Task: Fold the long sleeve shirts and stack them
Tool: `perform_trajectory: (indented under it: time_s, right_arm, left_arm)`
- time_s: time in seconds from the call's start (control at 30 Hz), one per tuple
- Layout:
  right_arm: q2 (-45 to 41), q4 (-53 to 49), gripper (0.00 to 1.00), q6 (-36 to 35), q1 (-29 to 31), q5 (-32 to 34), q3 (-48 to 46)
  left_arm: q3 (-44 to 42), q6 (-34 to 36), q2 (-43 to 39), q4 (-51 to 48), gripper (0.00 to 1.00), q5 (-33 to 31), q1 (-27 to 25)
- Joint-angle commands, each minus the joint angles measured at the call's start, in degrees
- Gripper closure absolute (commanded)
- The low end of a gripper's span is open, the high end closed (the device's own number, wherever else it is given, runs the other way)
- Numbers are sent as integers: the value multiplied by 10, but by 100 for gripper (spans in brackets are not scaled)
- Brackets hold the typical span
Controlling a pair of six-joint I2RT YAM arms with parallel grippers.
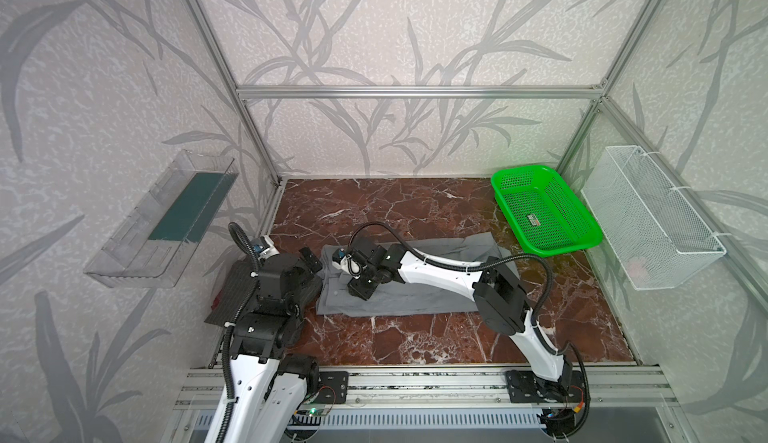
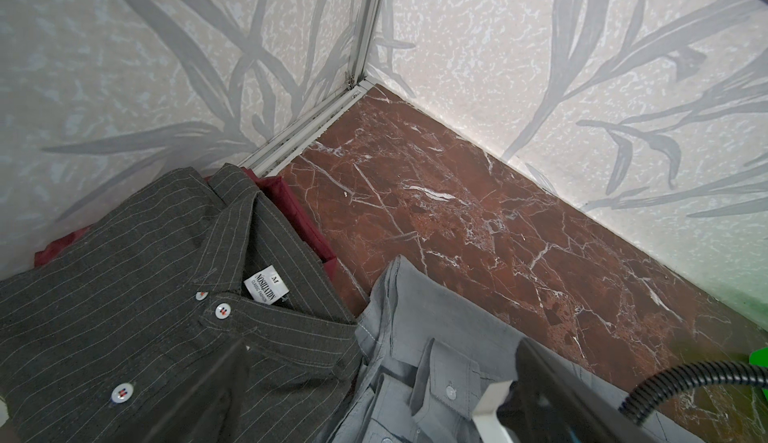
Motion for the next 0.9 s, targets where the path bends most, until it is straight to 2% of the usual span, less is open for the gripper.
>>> perform_trajectory:
  time_s: [0.0, 0.1, 0.23, 0.33, 0.43, 0.63, 0.87]
  right_arm:
    - [-43, 25, 58, 40, -5, -56, -19]
    - [-62, 66, 59, 90, -20, -99, -44]
    - [-79, 121, 65, 174, -70, -93, -91]
    - [-61, 68, 73, 174, -69, -45, -62]
    - [-48, 65, 81, 182, -72, -10, -58]
    - [0, 69, 84, 209, -63, -10, -52]
    - [-3, 127, 83, 230, -38, -3, -97]
  left_arm:
    - [-5, 1, -5, -3, 1, -14, 3]
    - [-5, 0, -3, -4, 1, -11, 3]
    - [-7, -1, 4, -5, 1, 5, 3]
    - [-6, -2, 17, -4, 1, 27, 3]
    - [-1, 1, 41, -8, 1, 61, 3]
    - [0, -19, 82, -20, 1, 93, 3]
    - [-2, -33, 108, -34, 1, 94, 1]
